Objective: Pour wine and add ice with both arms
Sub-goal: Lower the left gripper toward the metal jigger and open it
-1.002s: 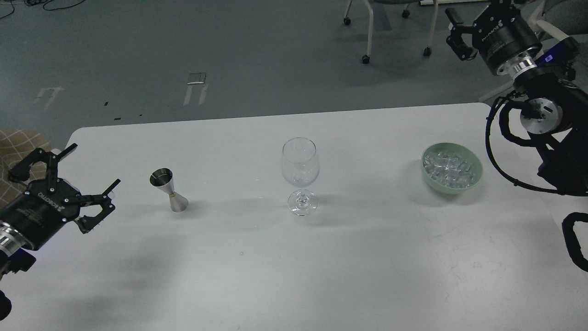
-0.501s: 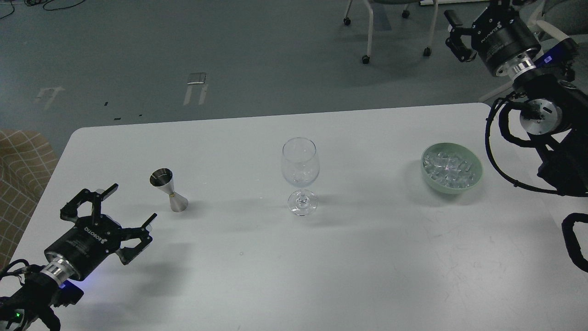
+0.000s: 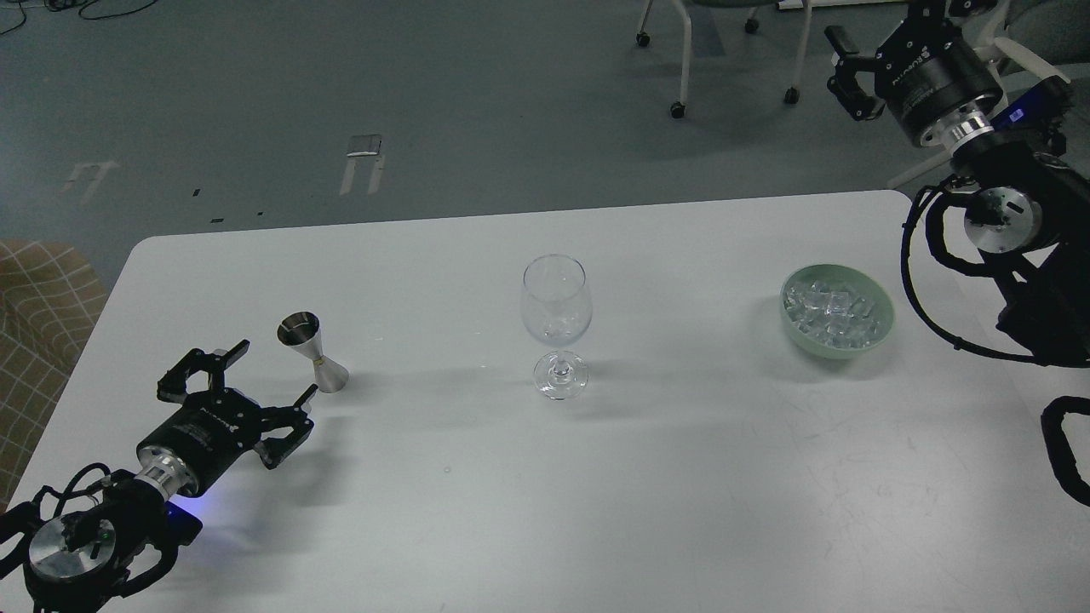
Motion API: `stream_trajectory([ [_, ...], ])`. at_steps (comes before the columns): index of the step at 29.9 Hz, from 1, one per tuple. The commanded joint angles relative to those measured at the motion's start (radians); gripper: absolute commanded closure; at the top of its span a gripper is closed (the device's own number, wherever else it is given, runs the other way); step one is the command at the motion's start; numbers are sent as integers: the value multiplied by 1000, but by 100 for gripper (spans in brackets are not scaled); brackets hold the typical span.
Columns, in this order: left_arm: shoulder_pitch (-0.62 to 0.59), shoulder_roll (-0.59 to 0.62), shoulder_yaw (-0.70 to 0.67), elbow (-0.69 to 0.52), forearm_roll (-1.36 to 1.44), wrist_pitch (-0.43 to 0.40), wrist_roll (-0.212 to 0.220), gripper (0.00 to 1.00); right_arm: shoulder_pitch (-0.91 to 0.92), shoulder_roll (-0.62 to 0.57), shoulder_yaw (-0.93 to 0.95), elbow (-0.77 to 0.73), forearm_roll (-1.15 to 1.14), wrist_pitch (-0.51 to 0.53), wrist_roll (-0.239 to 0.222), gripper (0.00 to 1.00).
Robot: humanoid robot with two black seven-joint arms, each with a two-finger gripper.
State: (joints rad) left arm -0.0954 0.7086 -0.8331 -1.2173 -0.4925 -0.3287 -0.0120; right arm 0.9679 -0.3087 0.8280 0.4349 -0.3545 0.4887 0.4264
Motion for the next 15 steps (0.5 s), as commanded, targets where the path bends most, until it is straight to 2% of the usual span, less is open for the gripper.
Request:
stream_trajectory([
  [1,-30,-44,0,54,0,0,12,1,3,0,-21,-10,-4,0,0,0],
  [4,-53,-80,6,91,0,-3,15,1,5,0,-44,-11,-4,0,0,0],
  [15,-92,-81,17,98,0,0,15,3,5,3,-44,-13,-4,0,0,0],
])
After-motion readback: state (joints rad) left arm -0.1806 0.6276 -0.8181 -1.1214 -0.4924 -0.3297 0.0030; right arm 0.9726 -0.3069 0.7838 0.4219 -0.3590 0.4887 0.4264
